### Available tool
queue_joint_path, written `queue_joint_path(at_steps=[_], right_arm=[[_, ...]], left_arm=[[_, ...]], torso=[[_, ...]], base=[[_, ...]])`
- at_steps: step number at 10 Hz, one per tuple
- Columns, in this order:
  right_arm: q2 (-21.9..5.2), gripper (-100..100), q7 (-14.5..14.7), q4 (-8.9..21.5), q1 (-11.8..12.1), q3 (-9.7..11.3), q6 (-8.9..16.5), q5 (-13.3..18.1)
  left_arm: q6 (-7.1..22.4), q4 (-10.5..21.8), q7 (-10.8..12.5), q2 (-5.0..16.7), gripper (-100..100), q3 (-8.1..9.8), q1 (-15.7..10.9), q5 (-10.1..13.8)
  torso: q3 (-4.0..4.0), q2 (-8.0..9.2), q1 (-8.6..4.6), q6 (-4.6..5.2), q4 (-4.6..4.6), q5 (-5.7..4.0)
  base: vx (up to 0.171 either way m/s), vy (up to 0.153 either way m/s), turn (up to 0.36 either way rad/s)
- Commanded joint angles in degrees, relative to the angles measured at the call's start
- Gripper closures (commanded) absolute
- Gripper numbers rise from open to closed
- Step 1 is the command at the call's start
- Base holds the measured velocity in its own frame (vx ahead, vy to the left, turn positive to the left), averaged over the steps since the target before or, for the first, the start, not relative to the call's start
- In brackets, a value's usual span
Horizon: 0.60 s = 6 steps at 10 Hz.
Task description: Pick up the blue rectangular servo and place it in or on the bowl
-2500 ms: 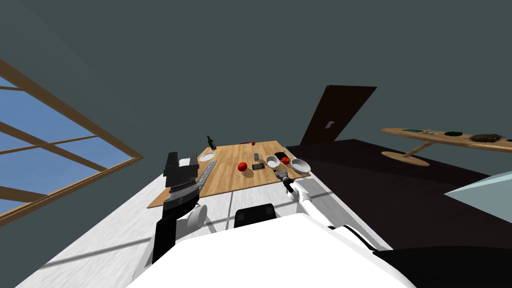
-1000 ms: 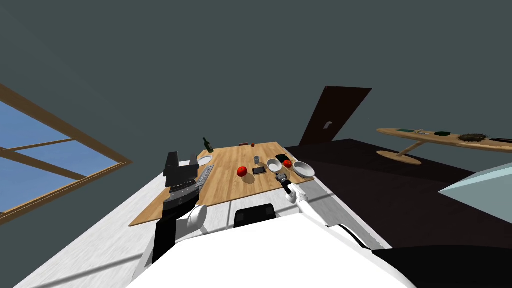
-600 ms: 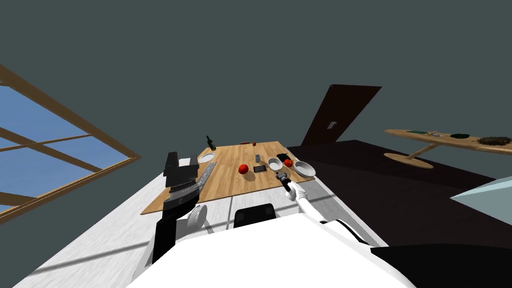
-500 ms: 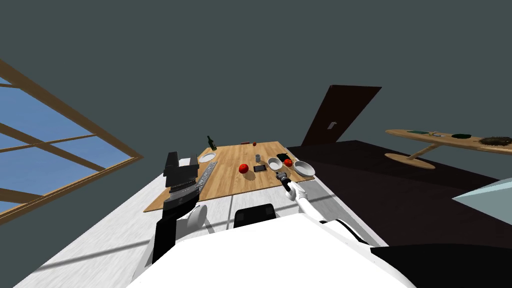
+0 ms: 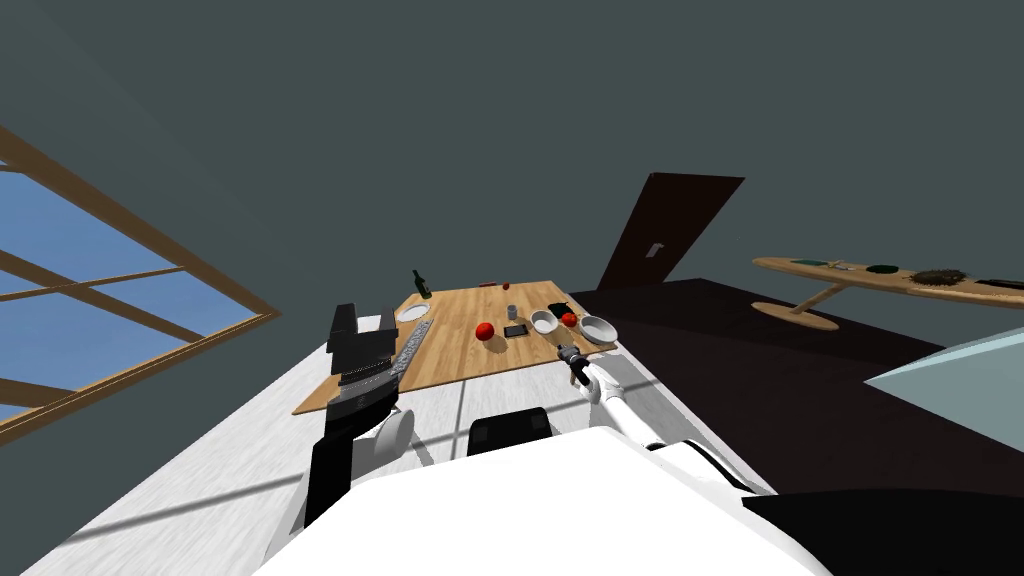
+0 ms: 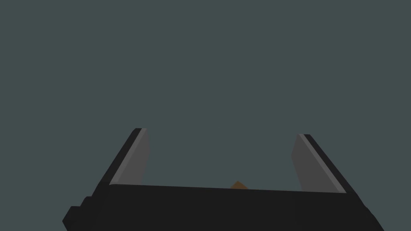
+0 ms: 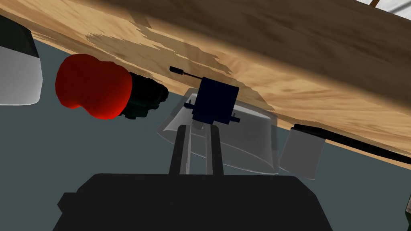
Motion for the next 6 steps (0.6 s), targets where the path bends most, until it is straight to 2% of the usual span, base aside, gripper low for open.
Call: queue_joint_path(at_steps=[1,6], right_arm=[[-2.74,100,-1.71,-0.50,0.63,1.56,-0.59,-0.71],[-10.26,100,-5.42,-0.27,1.32,4.15,-4.09,-1.89]], left_arm=[[0.00,0.00,0.00,0.00,0,0.00,0.00,0.00],[0.00,0.00,0.00,0.00,0,0.00,0.01,0.00]], torso=[[0.00,0.00,0.00,0.00,0.00,0.00],[-0.18,-0.35,0.01,-0.06,-0.04,0.01]], base=[[-0.087,-0.017,-0.042],[-0.053,-0.026,-0.023]])
